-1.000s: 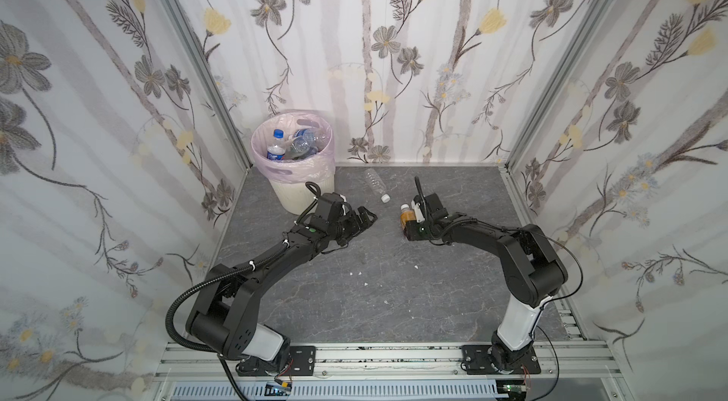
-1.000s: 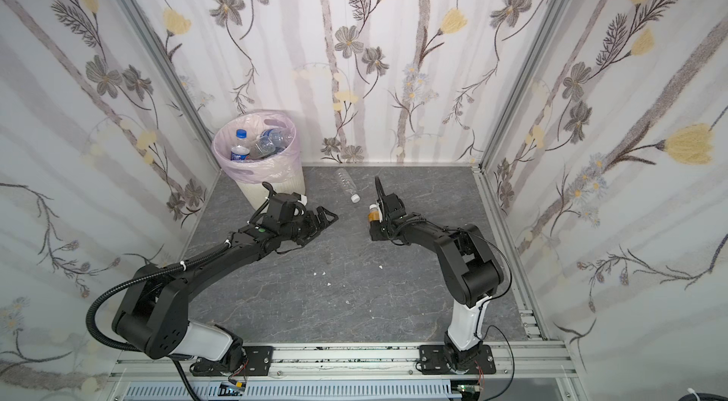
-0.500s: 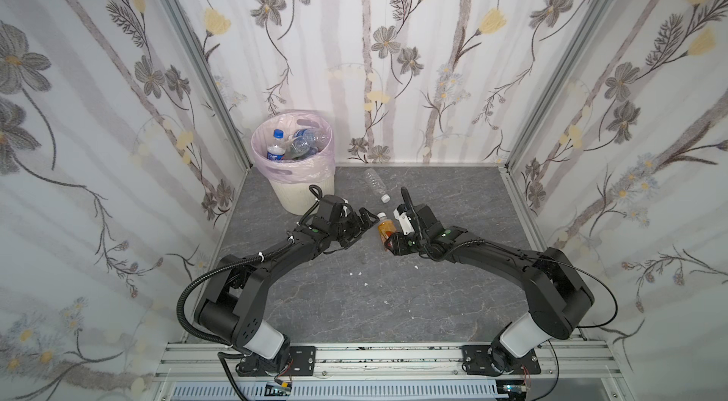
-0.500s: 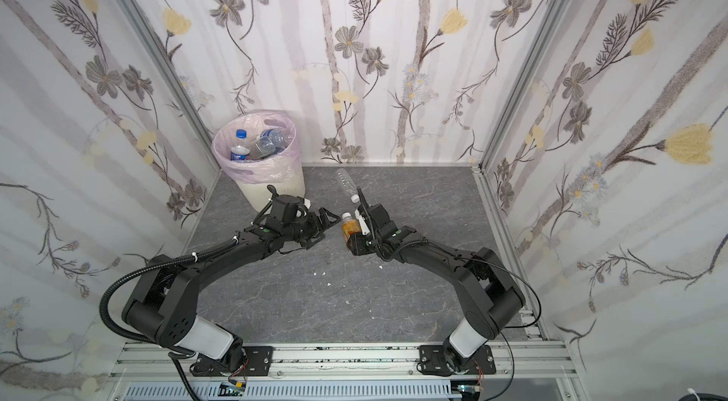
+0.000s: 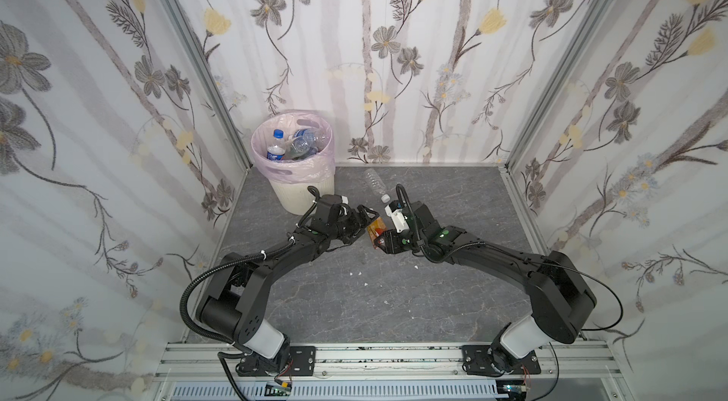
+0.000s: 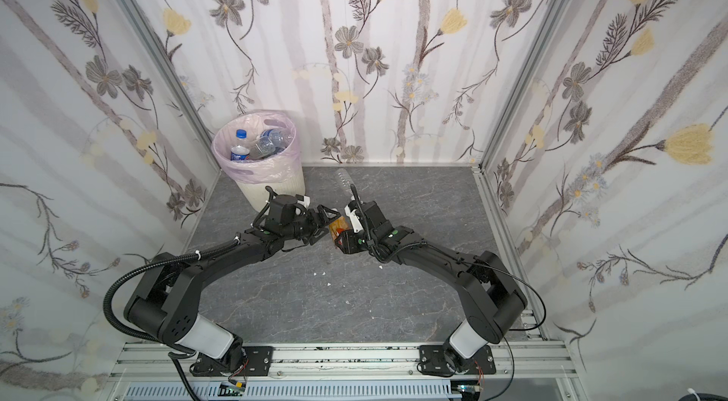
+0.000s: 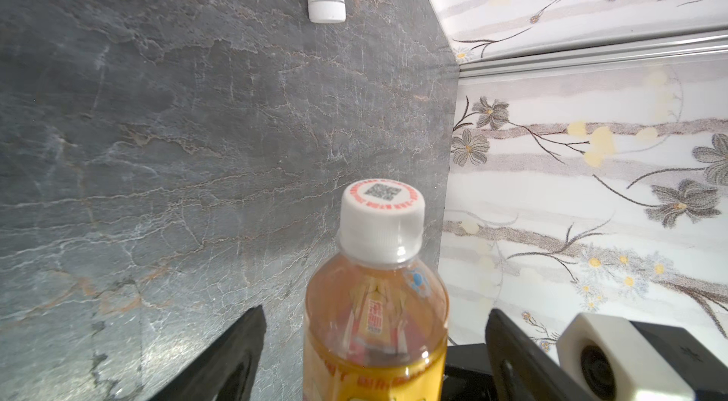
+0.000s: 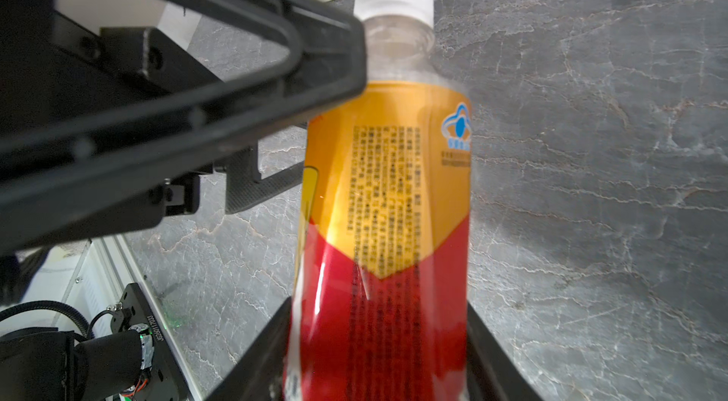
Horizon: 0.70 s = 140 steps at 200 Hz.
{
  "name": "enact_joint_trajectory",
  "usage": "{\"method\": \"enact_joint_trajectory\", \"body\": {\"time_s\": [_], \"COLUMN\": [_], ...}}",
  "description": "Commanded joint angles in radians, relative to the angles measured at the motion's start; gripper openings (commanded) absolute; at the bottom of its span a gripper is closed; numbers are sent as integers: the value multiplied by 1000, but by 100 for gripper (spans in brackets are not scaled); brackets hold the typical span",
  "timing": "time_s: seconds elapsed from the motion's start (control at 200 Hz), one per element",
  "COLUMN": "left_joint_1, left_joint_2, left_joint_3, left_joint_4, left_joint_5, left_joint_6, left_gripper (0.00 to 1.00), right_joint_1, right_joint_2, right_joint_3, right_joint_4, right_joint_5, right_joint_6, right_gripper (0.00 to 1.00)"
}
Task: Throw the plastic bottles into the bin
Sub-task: 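Lift the tea bottle with the right gripper toward the left gripper, then close the left gripper on the tea bottle's white cap while the right holds it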
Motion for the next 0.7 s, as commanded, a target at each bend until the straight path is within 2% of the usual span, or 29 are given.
{"method": "enact_joint_trajectory", "body": {"time_s": [0.0,0.49,0.694], "left_joint_1": [-1,-2,3], "left_joint_2": [5,25,22], "left_joint_3": [-6,0,7], "left_joint_4": [35,34,32], "left_joint_5": [-3,-9,-13], "left_joint_6": [13,44,53], "left_gripper": [87,79,66], "right_joint_1": [5,26,27], "right_joint_2": [10,62,65], "right_joint_3": [21,91,99], "right_joint_4": [51,29,12], "right_joint_5": [-25,-68,-58], "right_joint_6": [4,-30,-39], "right_gripper": [52,51,56]}}
